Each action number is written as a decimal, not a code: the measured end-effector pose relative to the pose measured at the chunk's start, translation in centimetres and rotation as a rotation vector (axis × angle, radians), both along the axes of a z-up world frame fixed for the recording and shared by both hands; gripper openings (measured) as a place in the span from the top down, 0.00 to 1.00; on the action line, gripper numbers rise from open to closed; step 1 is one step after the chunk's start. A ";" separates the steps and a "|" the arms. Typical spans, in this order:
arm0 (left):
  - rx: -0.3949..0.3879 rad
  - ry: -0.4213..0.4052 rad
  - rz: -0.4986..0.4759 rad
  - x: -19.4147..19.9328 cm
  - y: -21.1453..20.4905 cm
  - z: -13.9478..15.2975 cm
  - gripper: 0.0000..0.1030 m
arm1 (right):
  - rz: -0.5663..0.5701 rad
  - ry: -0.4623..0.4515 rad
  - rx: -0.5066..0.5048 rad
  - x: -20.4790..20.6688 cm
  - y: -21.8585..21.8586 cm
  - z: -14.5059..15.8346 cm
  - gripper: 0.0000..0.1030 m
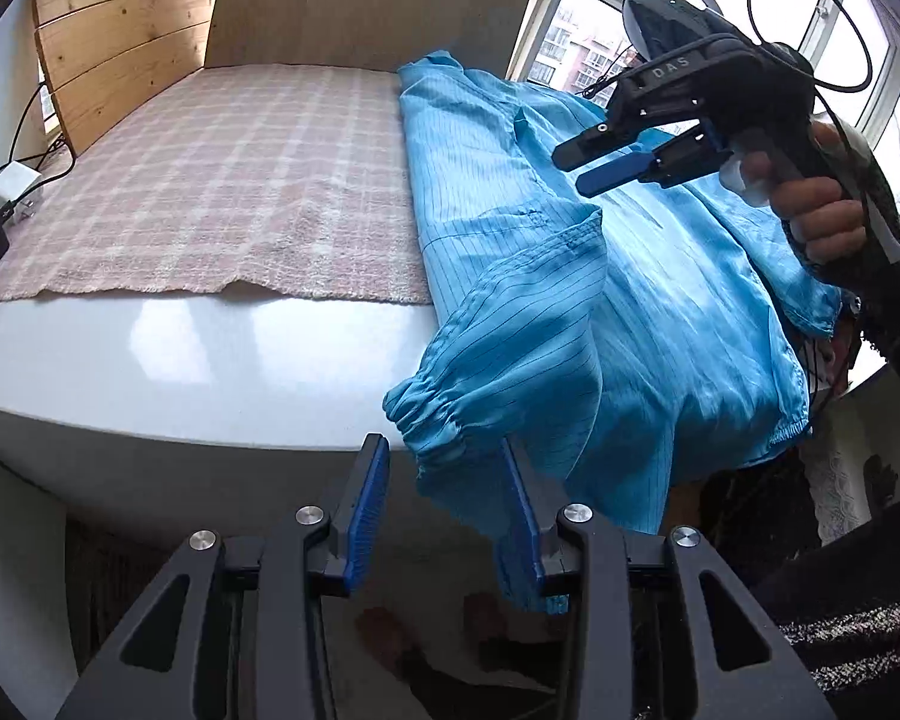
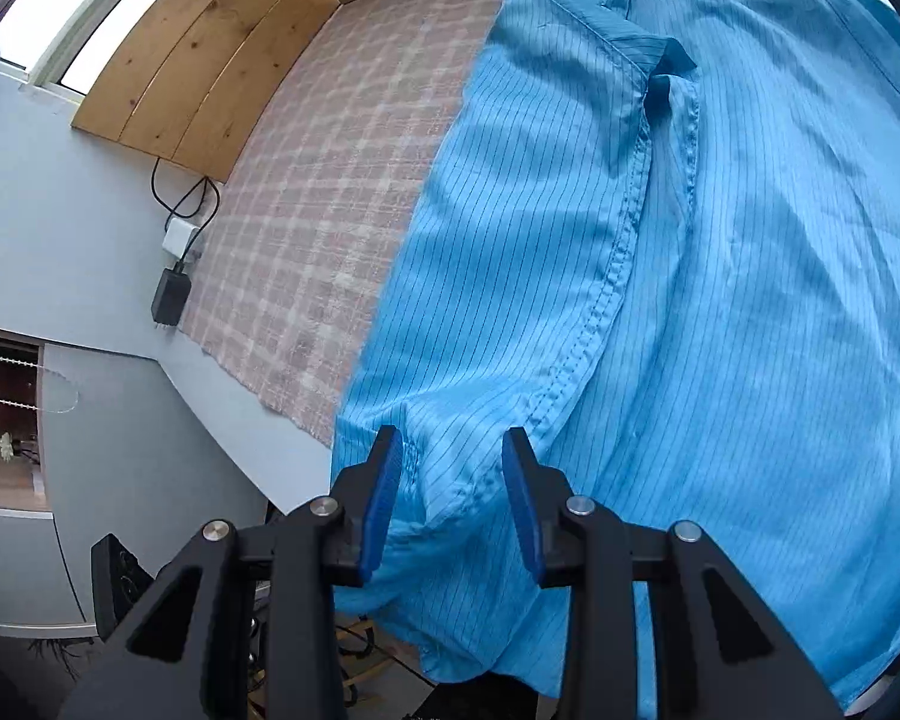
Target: Fold clothes
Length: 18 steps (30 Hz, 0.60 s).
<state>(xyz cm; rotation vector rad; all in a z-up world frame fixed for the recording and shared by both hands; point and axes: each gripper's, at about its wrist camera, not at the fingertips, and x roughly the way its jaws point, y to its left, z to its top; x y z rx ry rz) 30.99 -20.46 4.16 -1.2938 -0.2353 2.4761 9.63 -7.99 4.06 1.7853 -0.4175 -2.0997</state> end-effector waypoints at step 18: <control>-0.050 -0.046 -0.222 8.5 12.9 -2.4 0.93 | 0.120 -0.032 0.342 -3.4 -2.9 -4.5 0.66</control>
